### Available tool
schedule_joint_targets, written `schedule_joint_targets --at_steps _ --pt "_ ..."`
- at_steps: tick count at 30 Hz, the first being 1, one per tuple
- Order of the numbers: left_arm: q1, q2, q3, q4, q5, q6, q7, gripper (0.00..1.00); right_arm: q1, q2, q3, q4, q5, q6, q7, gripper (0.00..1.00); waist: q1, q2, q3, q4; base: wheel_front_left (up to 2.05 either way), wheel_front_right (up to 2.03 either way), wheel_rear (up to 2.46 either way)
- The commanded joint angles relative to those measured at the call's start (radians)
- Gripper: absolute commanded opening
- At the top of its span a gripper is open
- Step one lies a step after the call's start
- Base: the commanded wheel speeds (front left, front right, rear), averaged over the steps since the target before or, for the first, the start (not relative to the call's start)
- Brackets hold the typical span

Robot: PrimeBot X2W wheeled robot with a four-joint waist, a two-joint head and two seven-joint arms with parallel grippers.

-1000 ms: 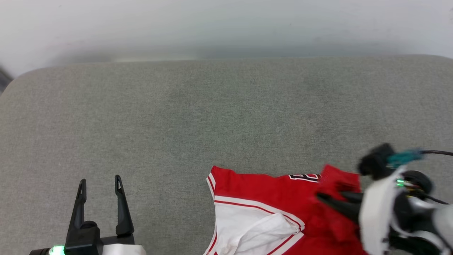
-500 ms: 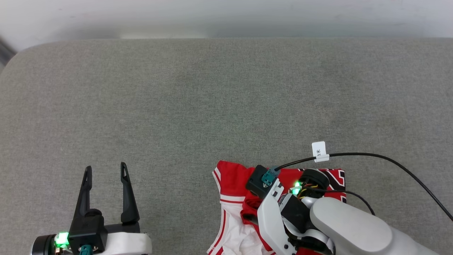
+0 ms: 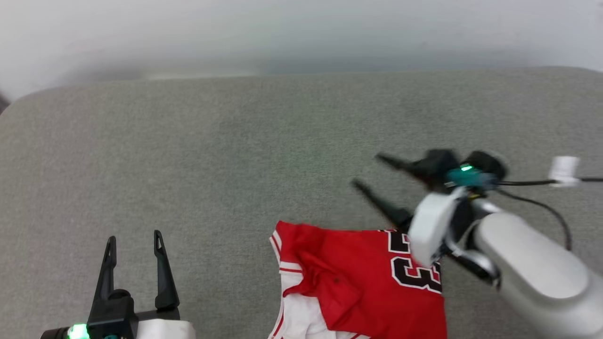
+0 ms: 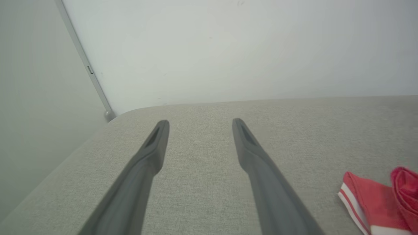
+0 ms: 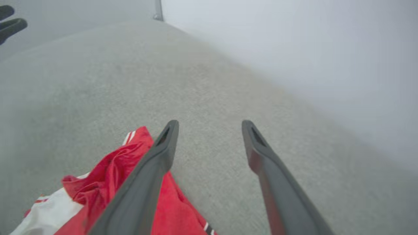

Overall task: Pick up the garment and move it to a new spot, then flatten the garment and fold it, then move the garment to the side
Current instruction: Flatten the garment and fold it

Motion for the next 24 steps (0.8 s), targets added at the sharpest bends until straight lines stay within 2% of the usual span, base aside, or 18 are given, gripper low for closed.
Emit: schedule_joint_targets --at_steps 1,6,10,13,19,24 --pt "0.016 -0.001 0.007 0.000 0.001 0.003 -0.002 1.00 0.050 -0.012 -0.074 0.008 -0.052 -0.001 -0.069 1.00 0.0000 -0.0001 -0.025 -0.024 0.00 0.00 0.00" --pt "0.036 -0.002 0.016 -0.006 -0.001 0.000 -0.002 1.00 0.177 0.009 -0.373 0.007 -0.249 -0.001 -0.251 1.00 0.0000 -0.0001 -0.049 -0.052 0.00 0.00 0.00" --pt "0.047 -0.004 0.016 -0.013 0.002 -0.005 -0.002 1.00 0.316 0.075 -0.614 -0.032 -0.387 -0.001 -0.302 1.00 0.0000 -0.0001 -0.059 -0.066 0.00 0.00 0.00" --pt "0.053 -0.006 0.017 -0.019 0.001 -0.008 -0.002 1.00 0.422 0.139 -0.751 -0.086 -0.456 -0.001 -0.313 1.00 0.0000 -0.0001 -0.063 -0.072 0.00 0.00 0.00" --pt "0.063 -0.008 0.012 -0.026 0.001 -0.016 -0.002 1.00 0.599 0.262 -0.898 -0.204 -0.517 -0.001 -0.317 1.00 0.0000 -0.0001 -0.071 -0.072 0.00 0.00 0.00" --pt "0.069 -0.009 0.008 -0.021 0.001 -0.026 -0.002 1.00 0.707 0.324 -0.944 -0.259 -0.533 -0.001 -0.317 1.00 0.0000 -0.0001 -0.078 -0.064 0.00 0.00 0.00"
